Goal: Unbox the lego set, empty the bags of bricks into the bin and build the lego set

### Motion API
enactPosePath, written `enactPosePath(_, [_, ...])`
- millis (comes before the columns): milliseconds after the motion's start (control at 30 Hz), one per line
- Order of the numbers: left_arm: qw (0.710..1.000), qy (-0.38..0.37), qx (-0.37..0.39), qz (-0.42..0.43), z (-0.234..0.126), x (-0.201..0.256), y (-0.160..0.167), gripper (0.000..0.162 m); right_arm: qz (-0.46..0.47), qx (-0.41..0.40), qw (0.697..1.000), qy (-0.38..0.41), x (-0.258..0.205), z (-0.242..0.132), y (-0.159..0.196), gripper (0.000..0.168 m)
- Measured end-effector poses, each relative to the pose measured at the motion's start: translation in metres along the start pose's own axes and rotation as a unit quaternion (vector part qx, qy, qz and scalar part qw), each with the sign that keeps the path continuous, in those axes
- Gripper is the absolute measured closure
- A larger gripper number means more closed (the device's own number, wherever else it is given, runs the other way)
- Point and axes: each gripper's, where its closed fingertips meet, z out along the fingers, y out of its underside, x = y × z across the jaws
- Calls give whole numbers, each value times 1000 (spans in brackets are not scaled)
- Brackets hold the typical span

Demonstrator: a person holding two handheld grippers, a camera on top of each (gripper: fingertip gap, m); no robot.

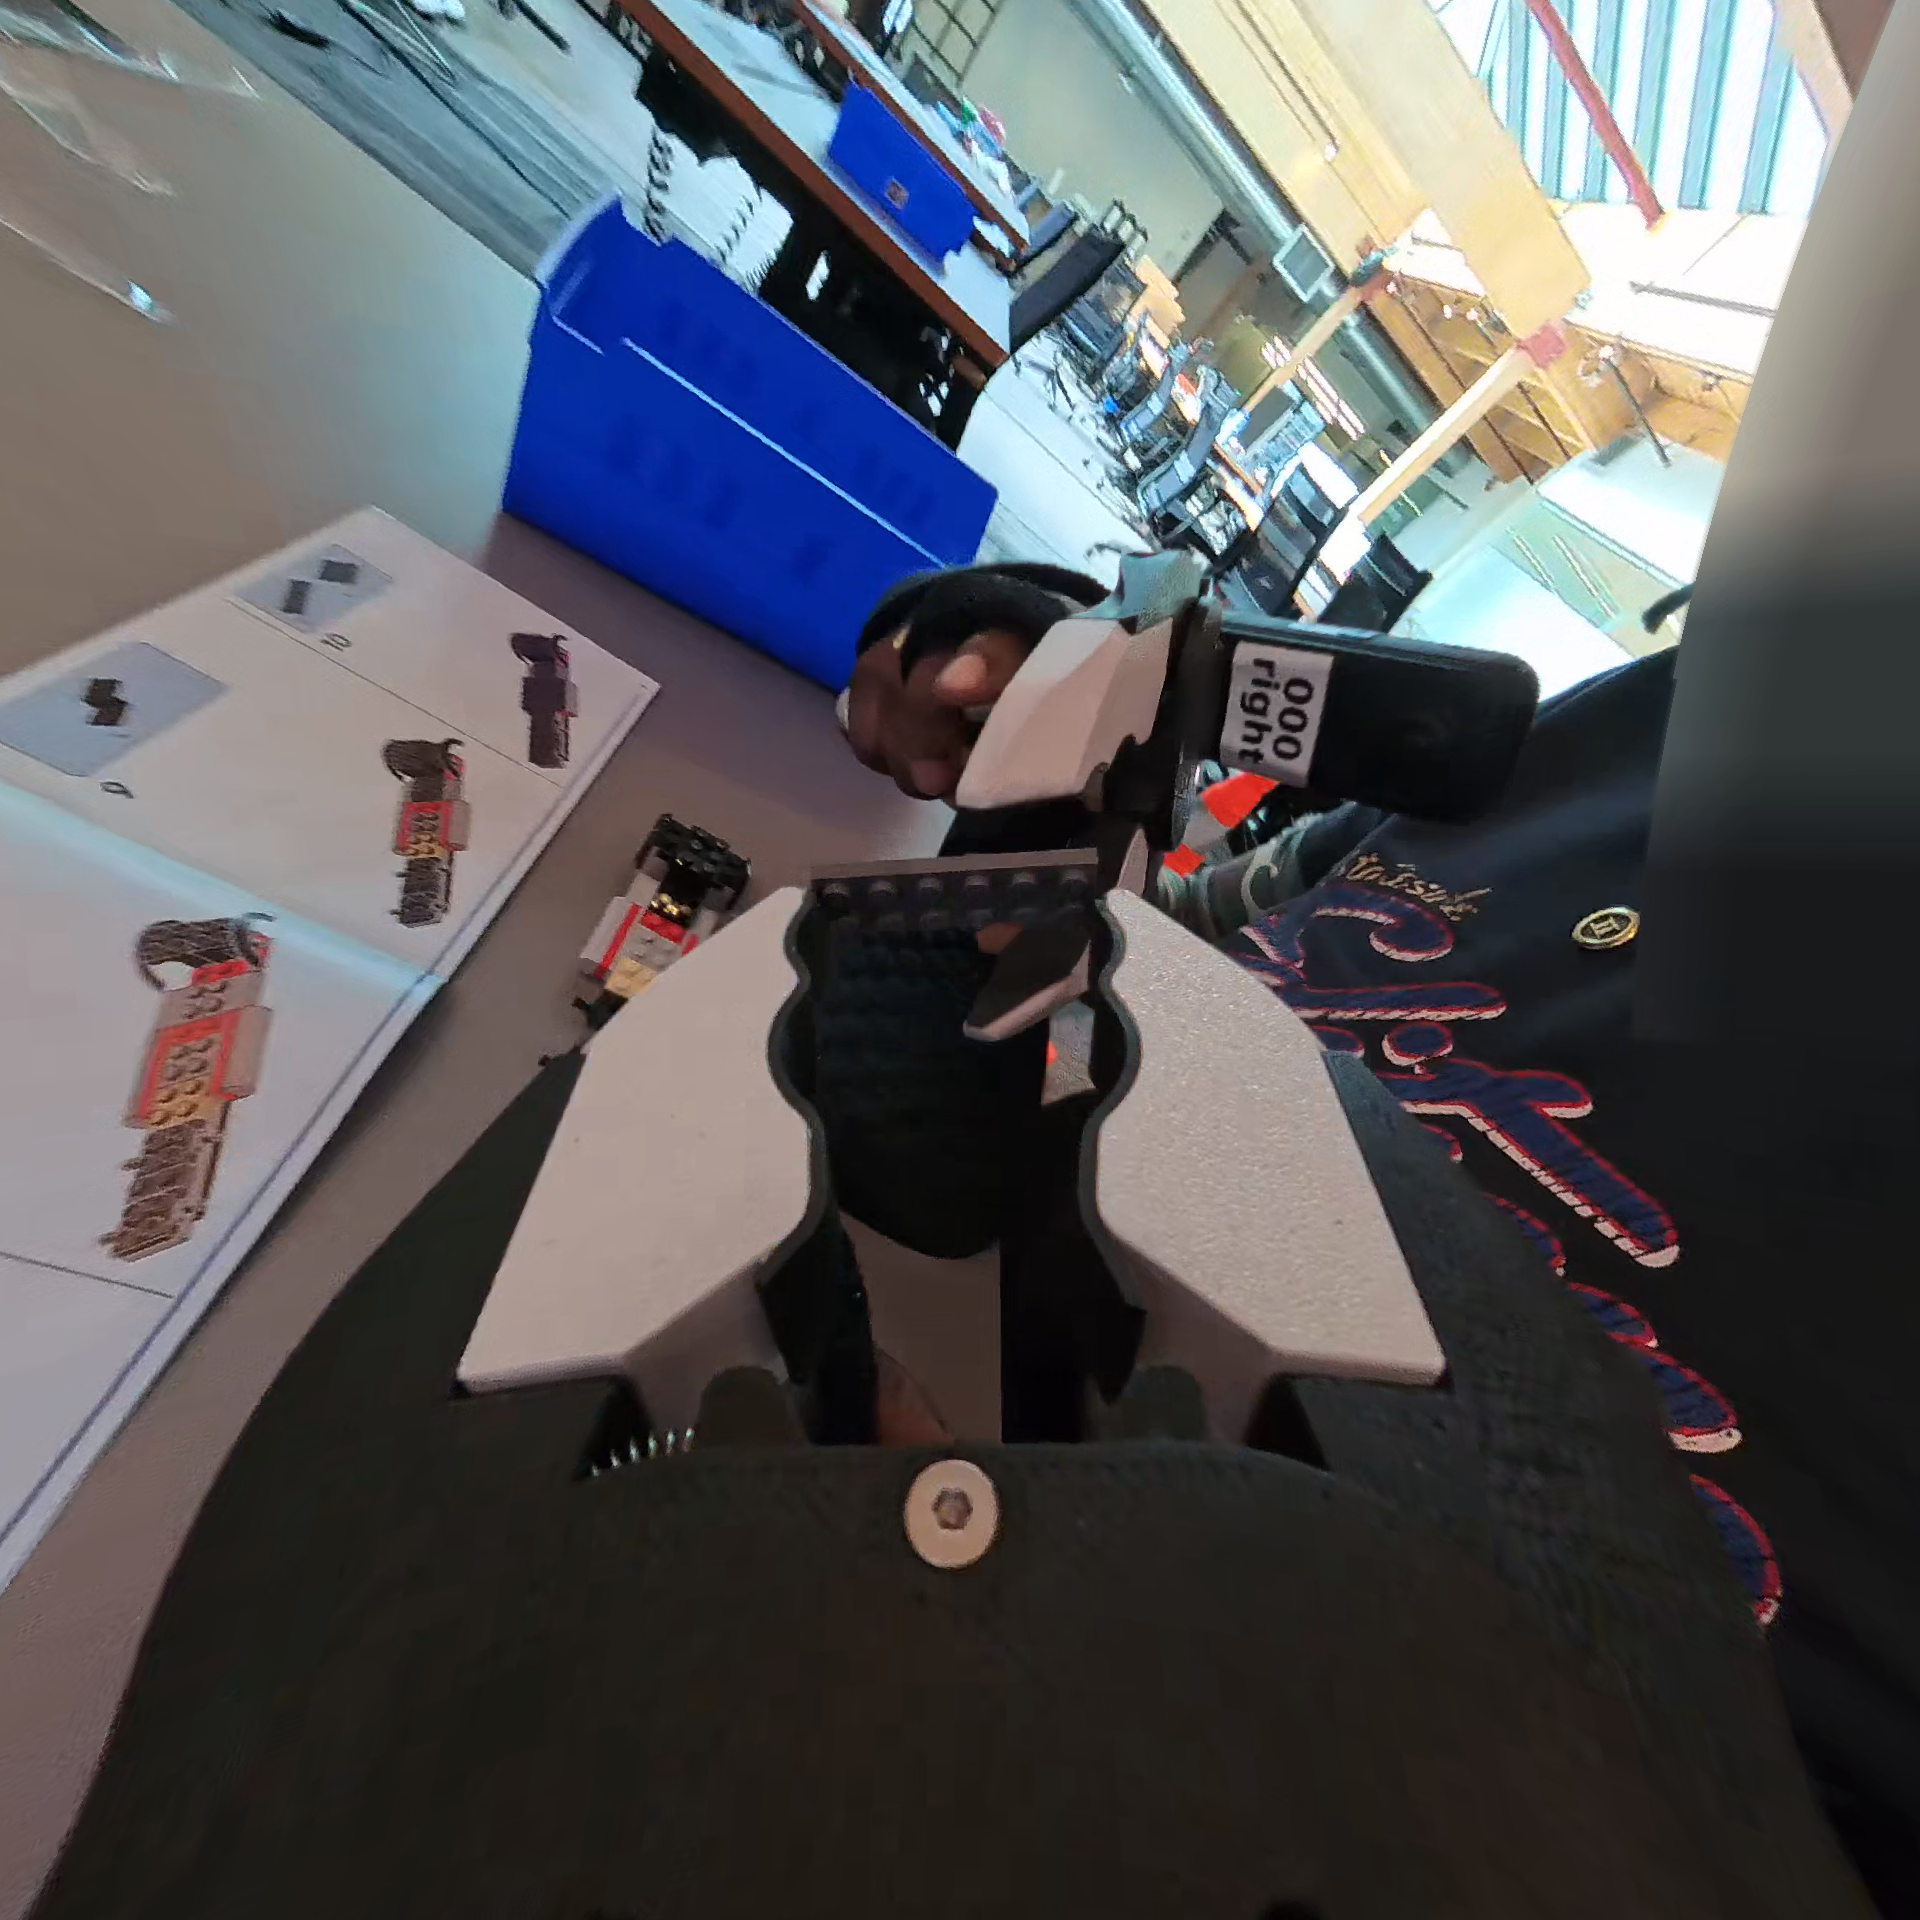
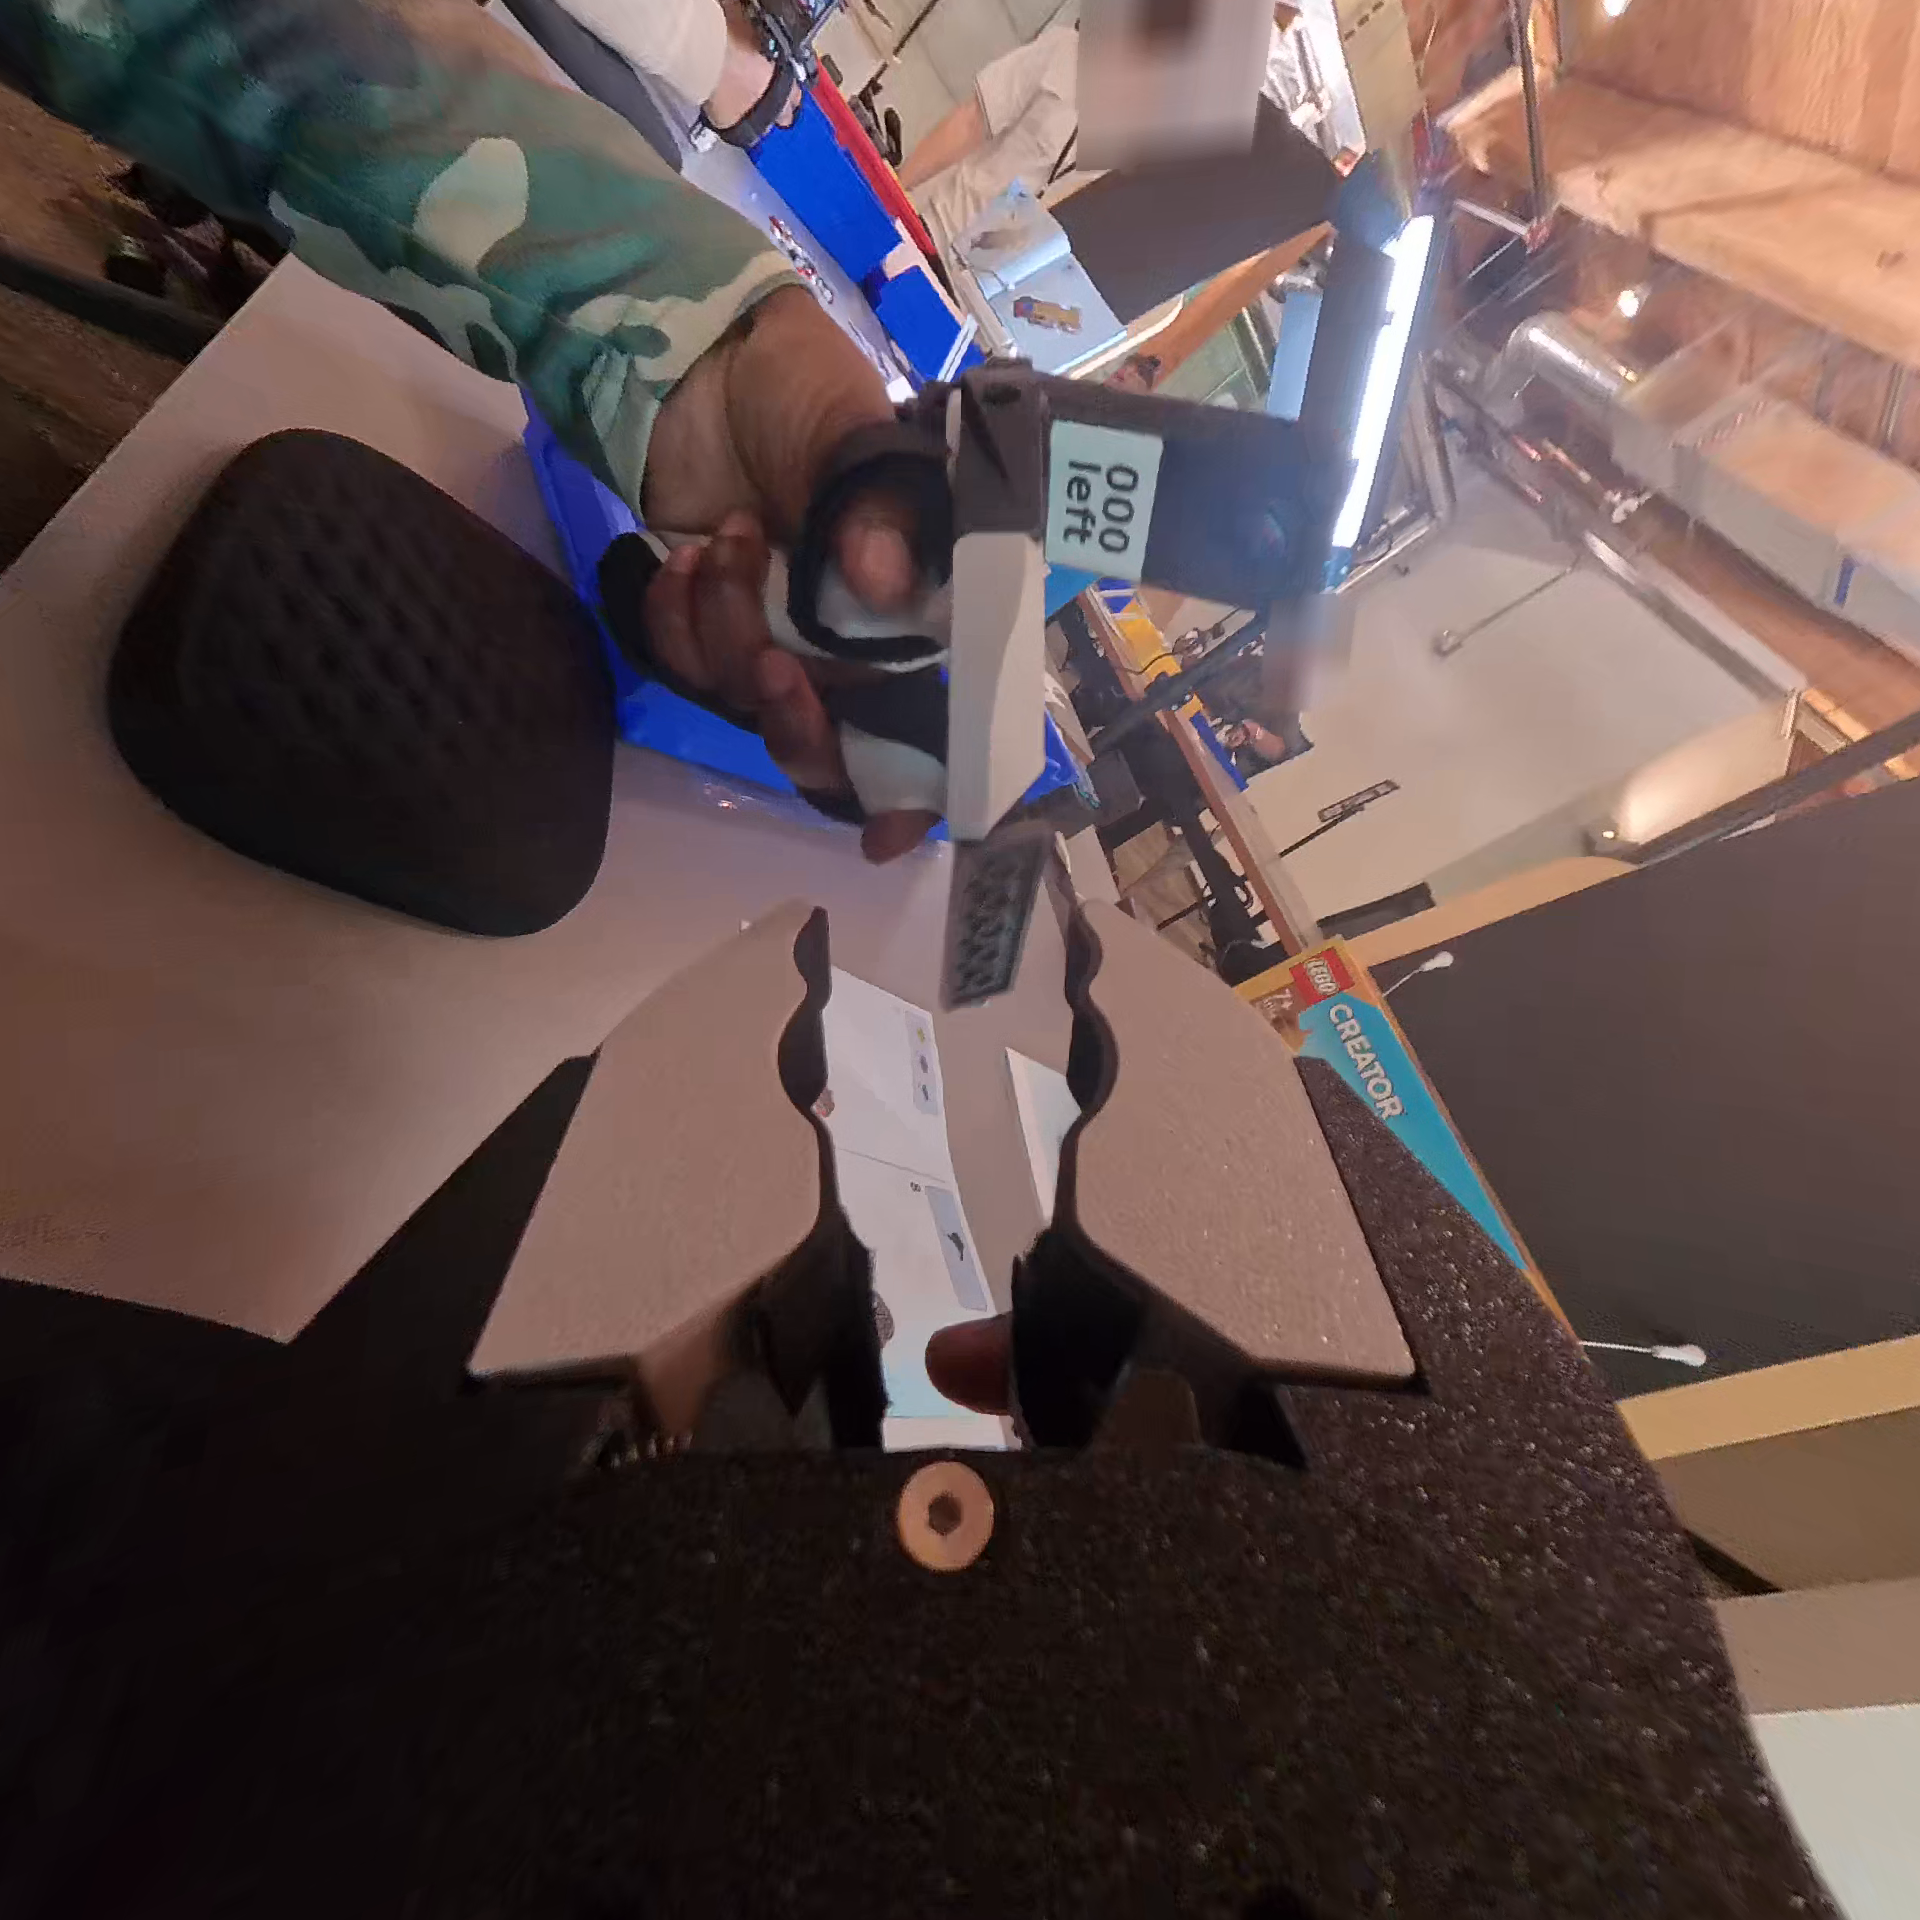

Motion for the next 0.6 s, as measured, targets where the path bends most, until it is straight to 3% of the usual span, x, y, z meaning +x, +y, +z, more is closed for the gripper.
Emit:
enactPosePath(33, [1000, 2, -12, -1, 3, 0, 3, 113, -7, 2, 1000, 2, 0, 1, -1, 126])
enactPosePath(133, [999, 6, -37, 6, 11, 2, 9, 113, -31, 8, 999, 10, 1, -2, 0, 151])
enactPosePath(267, [996, 1, -1, 91, 10, 9, -5, 110, 153, 96, 983, 44, 25, -20, -5, 151])
enactPosePath(333, [978, -67, 55, 191, 9, 2, -19, 108, 309, 187, 931, 57, 46, -40, -7, 151])
enactPosePath(400, [943, -124, 107, 291, 17, 3, -28, 107, 442, 279, 851, 48, 61, -59, -8, 152])
enactPosePath(467, [915, -153, 144, 343, 31, 8, -33, 112, 505, 324, 799, 40, 67, -71, -6, 152])
enactPosePath(600, [906, -149, 164, 362, 56, 18, -31, 123, 537, 325, 778, 30, 59, -77, -4, 152])
